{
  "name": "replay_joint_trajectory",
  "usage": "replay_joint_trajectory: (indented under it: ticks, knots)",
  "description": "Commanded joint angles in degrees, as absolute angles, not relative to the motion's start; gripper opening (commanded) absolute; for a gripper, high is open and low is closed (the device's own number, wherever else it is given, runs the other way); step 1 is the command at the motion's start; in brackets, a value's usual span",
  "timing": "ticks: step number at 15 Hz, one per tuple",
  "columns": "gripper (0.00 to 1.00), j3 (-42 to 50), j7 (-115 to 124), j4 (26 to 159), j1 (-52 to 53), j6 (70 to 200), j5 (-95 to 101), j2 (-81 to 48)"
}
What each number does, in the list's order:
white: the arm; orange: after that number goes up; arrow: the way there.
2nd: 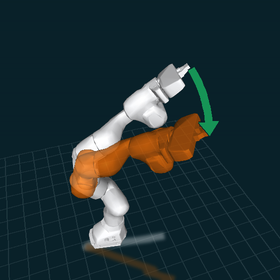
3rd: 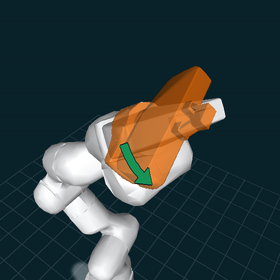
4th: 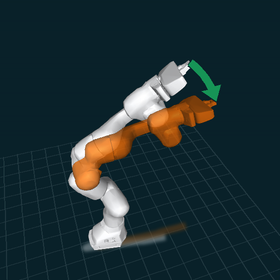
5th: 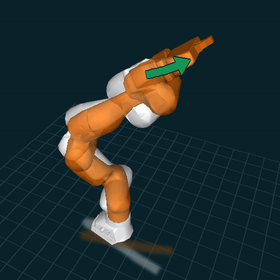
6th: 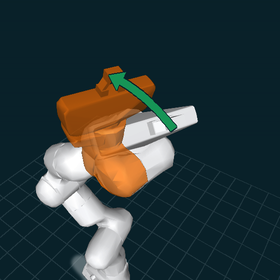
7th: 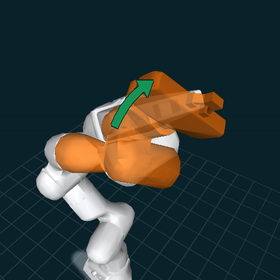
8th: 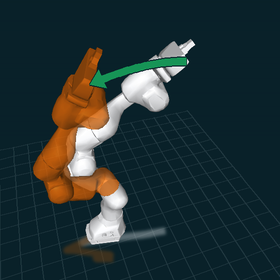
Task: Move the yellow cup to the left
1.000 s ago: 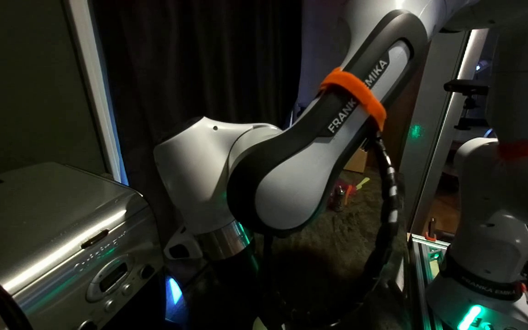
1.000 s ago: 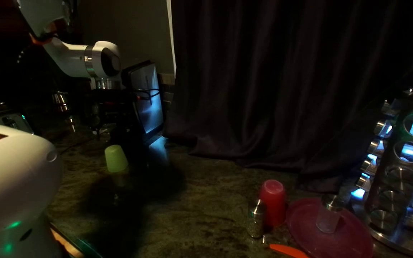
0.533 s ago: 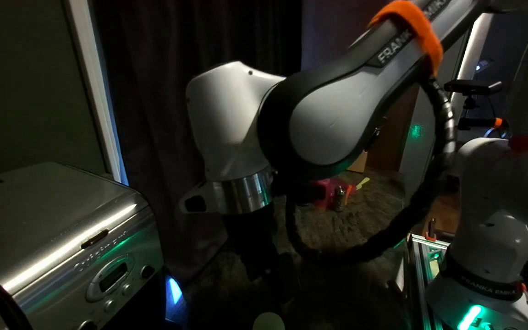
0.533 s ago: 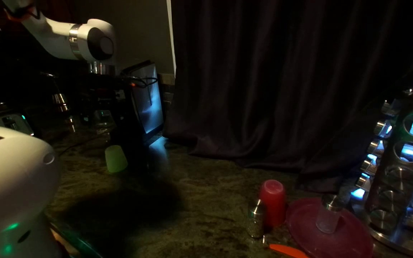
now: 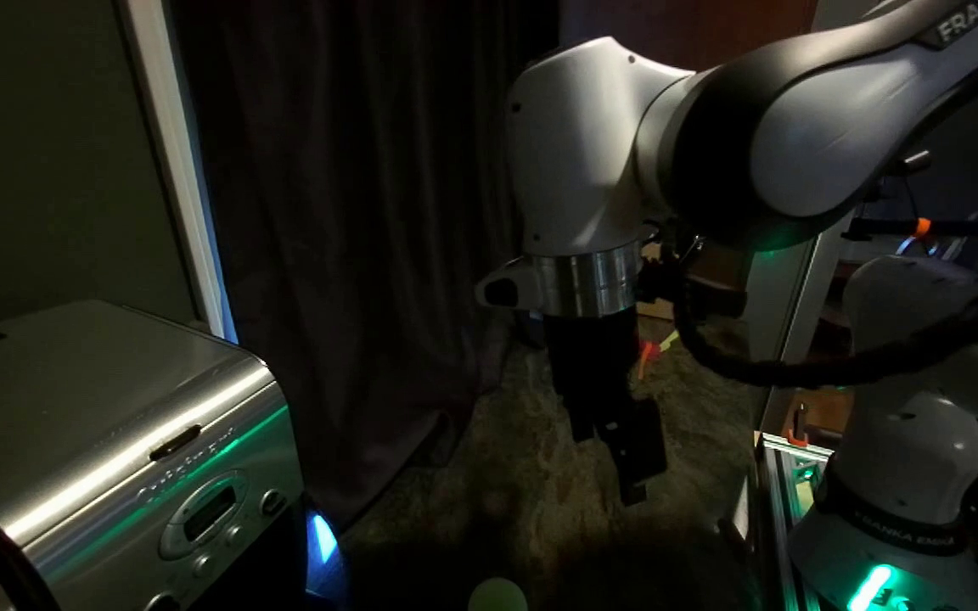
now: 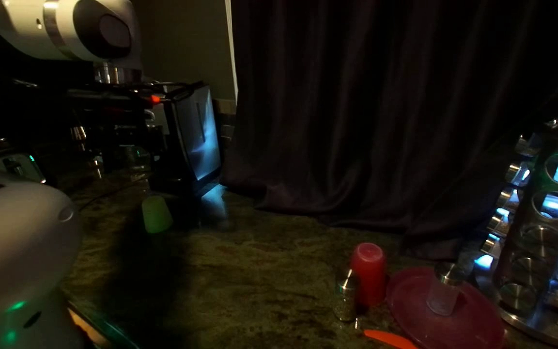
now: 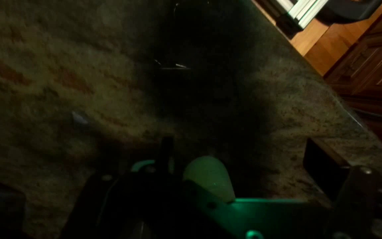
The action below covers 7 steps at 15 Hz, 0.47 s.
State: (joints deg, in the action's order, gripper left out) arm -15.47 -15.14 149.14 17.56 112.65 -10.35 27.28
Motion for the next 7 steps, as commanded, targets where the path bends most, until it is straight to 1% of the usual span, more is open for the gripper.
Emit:
replay_joint_trajectory:
  ticks: [1, 3, 7]
  knots:
    - [1.00, -13.94, -13.02, 150.22, 18.85, 110.85, -9.61, 29.79]
    - [1.00, -13.80, -11.69, 151.95, 18.85, 109.94, -9.53, 33.38]
    - [1.00, -13.78, -11.27, 152.79, 18.85, 109.94, -9.52, 34.21]
